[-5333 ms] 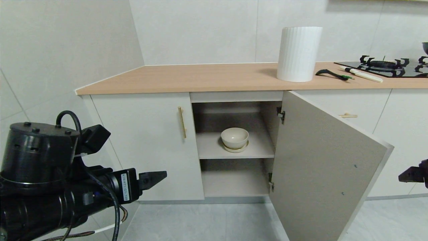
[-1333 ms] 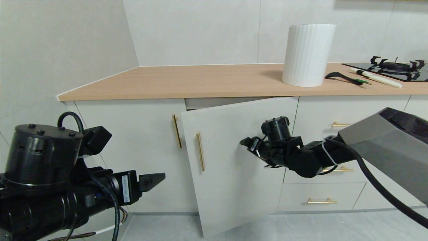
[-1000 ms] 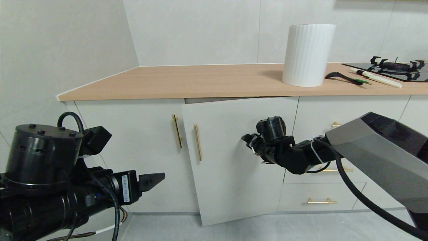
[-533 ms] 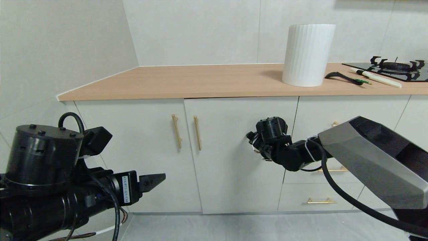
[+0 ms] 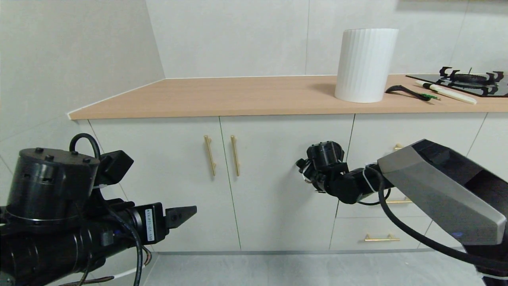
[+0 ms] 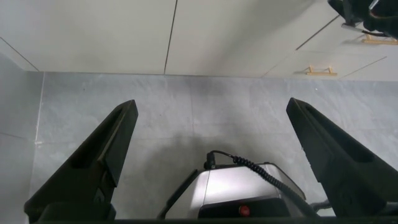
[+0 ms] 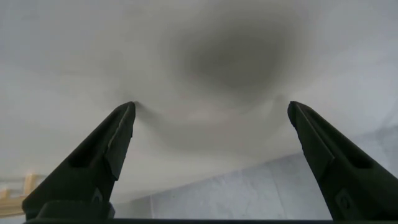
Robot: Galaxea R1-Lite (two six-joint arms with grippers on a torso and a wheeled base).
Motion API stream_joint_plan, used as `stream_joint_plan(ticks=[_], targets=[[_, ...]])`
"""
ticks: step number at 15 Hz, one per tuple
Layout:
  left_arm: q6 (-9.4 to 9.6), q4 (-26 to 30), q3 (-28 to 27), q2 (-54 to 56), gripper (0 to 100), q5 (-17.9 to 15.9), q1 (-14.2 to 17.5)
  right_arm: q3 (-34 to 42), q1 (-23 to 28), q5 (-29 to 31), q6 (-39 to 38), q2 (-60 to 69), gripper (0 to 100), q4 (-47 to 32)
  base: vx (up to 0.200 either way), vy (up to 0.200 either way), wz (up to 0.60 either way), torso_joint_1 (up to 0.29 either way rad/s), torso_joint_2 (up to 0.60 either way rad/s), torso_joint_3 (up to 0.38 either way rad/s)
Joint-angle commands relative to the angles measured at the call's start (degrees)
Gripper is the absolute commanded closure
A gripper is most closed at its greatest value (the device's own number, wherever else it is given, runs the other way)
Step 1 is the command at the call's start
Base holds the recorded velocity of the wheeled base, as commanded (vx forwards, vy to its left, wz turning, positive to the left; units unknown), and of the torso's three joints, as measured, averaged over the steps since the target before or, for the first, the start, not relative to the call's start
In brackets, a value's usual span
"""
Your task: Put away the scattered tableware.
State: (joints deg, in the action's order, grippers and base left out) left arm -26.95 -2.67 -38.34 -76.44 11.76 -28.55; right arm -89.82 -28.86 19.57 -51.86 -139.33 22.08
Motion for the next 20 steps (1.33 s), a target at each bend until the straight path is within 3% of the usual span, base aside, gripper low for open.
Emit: stream_joint_plan(ticks=[1,2,3,5,6,7,8,10,11,12,13,15,16,18,19,20], targets=[[0.06,-0.05,0.11,0.23,0,0.19,-0.01,12.48,-3.75,-3.57,2.46,14.26,0,0.69,0.000,0.000,0.00,0.000,0.00,0.000],[0.06,-0.05,0.19,0.32,0,0.19,-0.01,13.97,-4.02,-3.92,2.99,15.93,0,0.77,0.000,0.000,0.00,0.000,0.00,0.000],[0.15,-0.58,0.37,1.46,0,0.36,0.07,22.85,-4.89,-4.27,5.19,24.80,0,2.71,0.000,0.000,0.00,0.000,0.00,0.000],[0.23,-1.46,0.19,4.28,0,0.72,0.07,31.64,-4.81,-4.36,7.56,34.12,0,5.43,0.000,0.000,0.00,0.000,0.00,0.000],[1.29,-2.34,0.28,8.76,0,2.56,0.34,39.81,-4.81,-4.19,10.11,43.17,0,7.01,0.000,0.000,0.00,0.000,0.00,0.000],[1.29,-2.34,0.28,8.76,0,2.56,0.34,39.81,-4.81,-4.19,10.11,43.17,0,7.01,0.000,0.000,0.00,0.000,0.00,0.000],[3.75,-2.34,3.89,17.20,0,3.00,1.74,51.85,-4.54,-2.87,16.44,59.35,0,7.19,0.000,0.000,0.00,0.000,0.00,0.000],[8.23,-2.34,11.27,28.45,0,2.91,2.89,62.84,-4.46,1.70,23.38,77.10,0,6.40,0.000,0.000,0.00,0.000,0.00,0.000],[10.78,-2.34,14.35,34.16,0,2.65,5.17,67.41,-4.28,3.20,28.22,85.63,0,5.78,0.000,0.000,0.00,0.000,0.00,0.000],[12.19,-2.25,15.58,36.62,0,2.56,6.14,69.52,-3.66,3.81,30.68,89.76,0,4.91,0.000,0.000,0.00,0.000,0.00,0.000],[17.11,-2.08,19.27,45.76,0,2.47,8.86,74.44,4.25,4.25,38.68,103.73,0,0.33,0.000,0.000,0.00,0.000,0.00,0.000],[22.30,-0.67,21.20,55.60,0,2.56,11.32,75.85,14.79,-2.34,40.17,117.71,0,-8.89,0.000,0.000,0.00,0.000,0.00,0.000],[24.14,1.18,21.38,59.65,0,2.56,12.99,75.41,17.43,-4.19,40.96,123.33,0,-14.34,0.000,0.000,0.00,0.000,0.00,0.000],[27.74,6.10,22.52,68.17,0,2.12,16.77,74.44,20.59,-4.27,44.21,133.61,0,-25.33,0.000,0.000,0.00,0.000,0.00,0.000],[28.62,7.06,22.78,70.19,0,1.77,17.48,74.62,20.86,-3.83,44.21,133.96,0,-26.47,0.000,0.000,0.00,0.000,0.00,0.000],[29.50,7.24,24.10,70.72,0,3.18,19.15,75.05,23.05,0.74,44.04,133.53,0,-26.65,0.000,0.000,0.00,0.000,0.00,0.000]])
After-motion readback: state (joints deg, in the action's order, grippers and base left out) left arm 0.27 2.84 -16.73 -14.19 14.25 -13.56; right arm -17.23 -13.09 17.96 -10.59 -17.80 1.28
